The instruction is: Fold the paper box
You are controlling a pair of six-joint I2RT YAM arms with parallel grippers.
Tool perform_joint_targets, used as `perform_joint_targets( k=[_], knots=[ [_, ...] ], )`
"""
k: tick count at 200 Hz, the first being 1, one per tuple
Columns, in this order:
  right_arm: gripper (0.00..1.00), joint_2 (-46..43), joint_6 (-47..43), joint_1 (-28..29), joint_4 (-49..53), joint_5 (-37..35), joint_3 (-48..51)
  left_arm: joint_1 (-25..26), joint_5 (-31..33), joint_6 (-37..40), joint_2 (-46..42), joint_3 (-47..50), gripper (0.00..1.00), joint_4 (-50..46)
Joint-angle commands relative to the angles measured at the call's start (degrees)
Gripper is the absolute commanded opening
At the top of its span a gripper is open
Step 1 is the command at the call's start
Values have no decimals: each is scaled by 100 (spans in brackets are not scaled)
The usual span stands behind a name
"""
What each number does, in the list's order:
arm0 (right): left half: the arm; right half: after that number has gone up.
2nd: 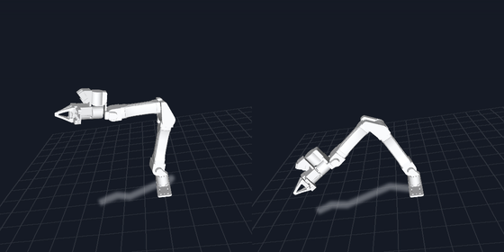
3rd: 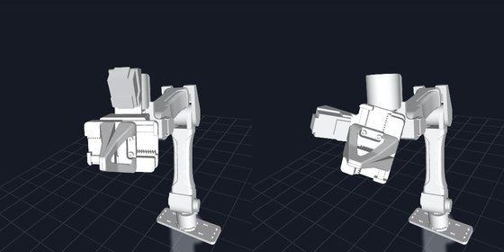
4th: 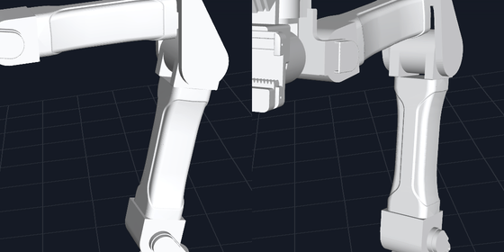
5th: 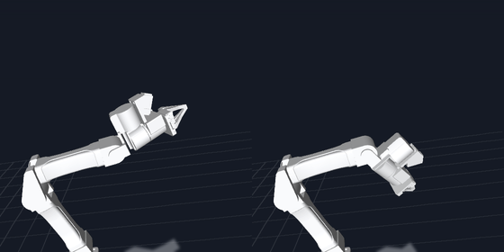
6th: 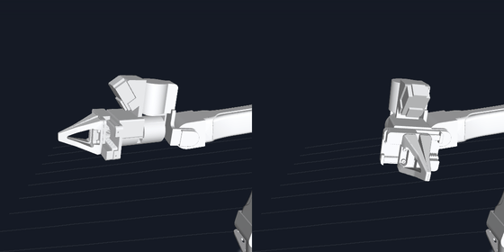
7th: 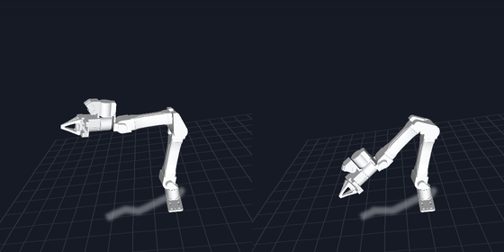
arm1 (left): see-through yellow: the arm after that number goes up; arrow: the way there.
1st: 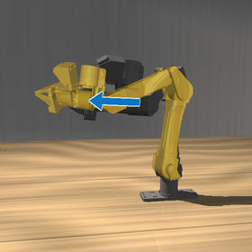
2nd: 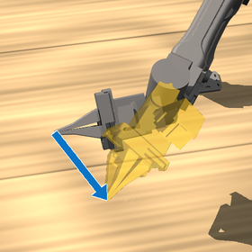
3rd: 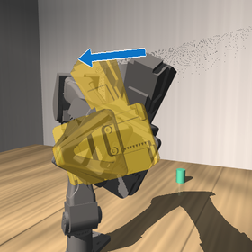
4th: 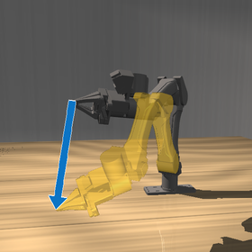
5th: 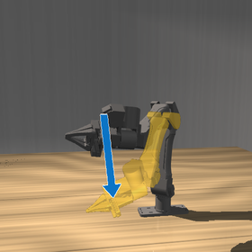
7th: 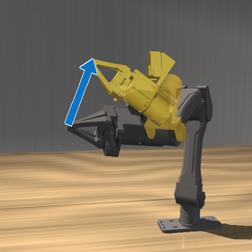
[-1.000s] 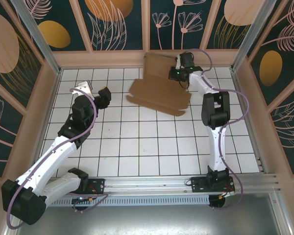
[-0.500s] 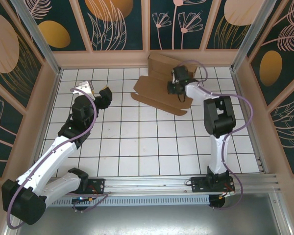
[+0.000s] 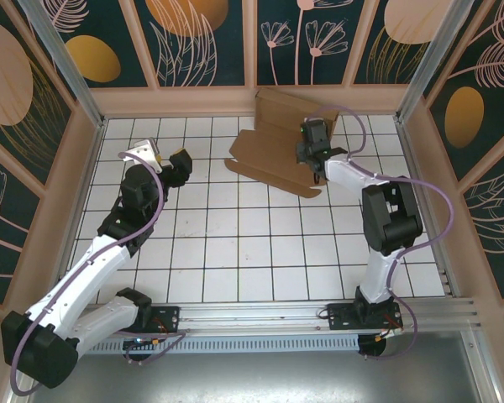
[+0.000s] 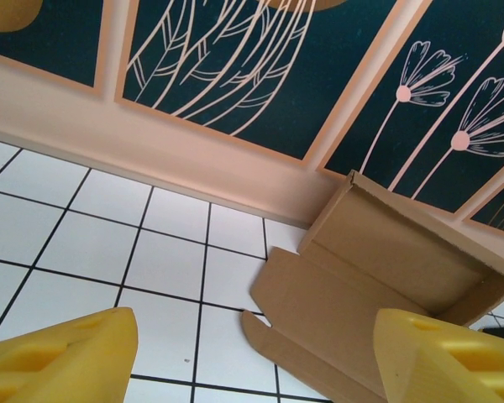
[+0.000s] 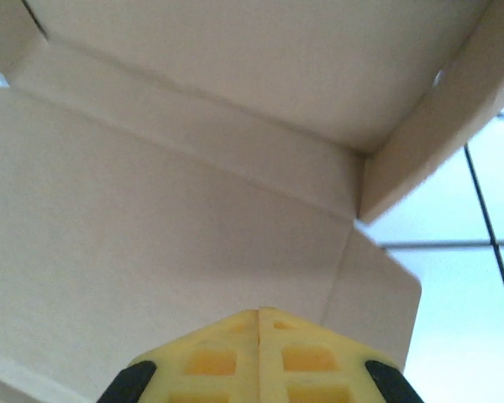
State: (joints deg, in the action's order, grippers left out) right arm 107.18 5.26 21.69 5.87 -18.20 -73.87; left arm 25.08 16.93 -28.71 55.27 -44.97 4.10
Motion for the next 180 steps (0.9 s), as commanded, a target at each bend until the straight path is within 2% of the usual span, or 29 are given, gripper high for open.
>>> perform_joint_targets(
  k=[1, 26, 63, 110, 126, 154, 163, 180],
  knots=[
    [3, 265, 14, 166, 289, -479, 269, -4, -67, -72, -112, 50, 74, 170],
    [2, 484, 97, 272, 544, -530, 348, 19, -95, -115, -121, 50, 74, 144],
    [1, 689, 174, 476, 812, -148, 347, 52, -156, -144, -213, 59, 74, 153],
    [0, 1242, 290, 1272, 1290, 462, 88, 126, -127, -213, -337, 94, 75, 144],
    [0, 1272, 513, 1535, 1297, 902, 31, 134, -96, -238, -376, 94, 75, 127],
    [0, 1250, 1061, 2054, 1042, 2433, -281, 139, -103, -344, -378, 63, 74, 82],
    [0, 1267, 1243, 2281, 860, 3039, -562, 137, -141, -391, -338, 40, 74, 62],
    [0, 1323, 1489, 2610, 676, 3611, -1212, 137, -107, -417, -306, -6, 74, 1]
  ],
)
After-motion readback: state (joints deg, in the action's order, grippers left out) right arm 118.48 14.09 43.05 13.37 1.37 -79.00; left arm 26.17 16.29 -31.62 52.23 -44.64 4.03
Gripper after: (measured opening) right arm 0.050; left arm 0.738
